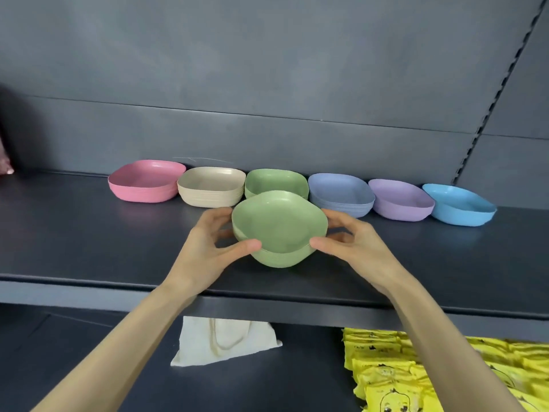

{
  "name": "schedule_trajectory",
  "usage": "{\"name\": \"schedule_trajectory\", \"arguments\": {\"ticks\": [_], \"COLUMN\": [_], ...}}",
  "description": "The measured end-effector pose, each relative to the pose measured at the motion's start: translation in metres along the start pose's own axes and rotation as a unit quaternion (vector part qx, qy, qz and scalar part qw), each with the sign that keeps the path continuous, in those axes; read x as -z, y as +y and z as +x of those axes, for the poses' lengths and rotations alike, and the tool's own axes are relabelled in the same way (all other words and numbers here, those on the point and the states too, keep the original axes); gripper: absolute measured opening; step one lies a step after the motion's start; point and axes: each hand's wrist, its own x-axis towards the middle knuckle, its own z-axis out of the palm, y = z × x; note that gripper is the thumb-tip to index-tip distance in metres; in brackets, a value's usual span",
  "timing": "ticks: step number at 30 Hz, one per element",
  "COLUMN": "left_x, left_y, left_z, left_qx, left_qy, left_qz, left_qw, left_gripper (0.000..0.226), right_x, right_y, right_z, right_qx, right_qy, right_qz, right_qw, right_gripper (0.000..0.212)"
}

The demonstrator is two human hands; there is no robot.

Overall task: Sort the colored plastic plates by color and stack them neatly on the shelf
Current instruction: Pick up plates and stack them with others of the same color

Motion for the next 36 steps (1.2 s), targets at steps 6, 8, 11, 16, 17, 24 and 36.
{"name": "schedule_trajectory", "arguments": {"ticks": [6, 8, 11, 16, 17, 24, 36], "left_x": [-0.035, -0.051, -0.082, -0.144, -0.158, -0.271, -0.42], "left_y": [0.008, 0.01, 0.016, 0.035, 0.038, 0.065, 0.094], "left_z": [0.015, 0.017, 0.014, 0.009, 0.008, -0.008, 0.012], "left_qx": [-0.045, -0.052, -0.065, -0.081, -0.083, -0.115, -0.116], "left_qy": [-0.068, -0.077, -0.084, -0.15, -0.172, -0.205, -0.16], "left_qz": [-0.091, -0.104, -0.128, -0.157, -0.153, -0.136, -0.056], "left_qw": [0.992, 0.99, 0.986, 0.973, 0.97, 0.963, 0.979], "left_gripper": [0.058, 0.051, 0.046, 0.052, 0.059, 0.058, 0.052], "right_x": [0.023, 0.032, 0.052, 0.094, 0.104, 0.214, 0.373], "right_y": [-0.002, -0.002, -0.002, 0.0, 0.001, 0.011, 0.041], "right_z": [-0.027, -0.038, -0.054, -0.084, -0.089, -0.141, -0.154], "right_qx": [-0.015, -0.023, -0.027, -0.024, -0.019, 0.011, -0.001], "right_qy": [0.091, 0.113, 0.16, 0.243, 0.257, 0.229, 0.233], "right_qz": [0.037, 0.031, 0.036, 0.033, 0.029, -0.002, -0.022], "right_qw": [0.995, 0.993, 0.986, 0.969, 0.966, 0.973, 0.972], "right_gripper": [0.045, 0.047, 0.052, 0.066, 0.065, 0.041, 0.038]}}
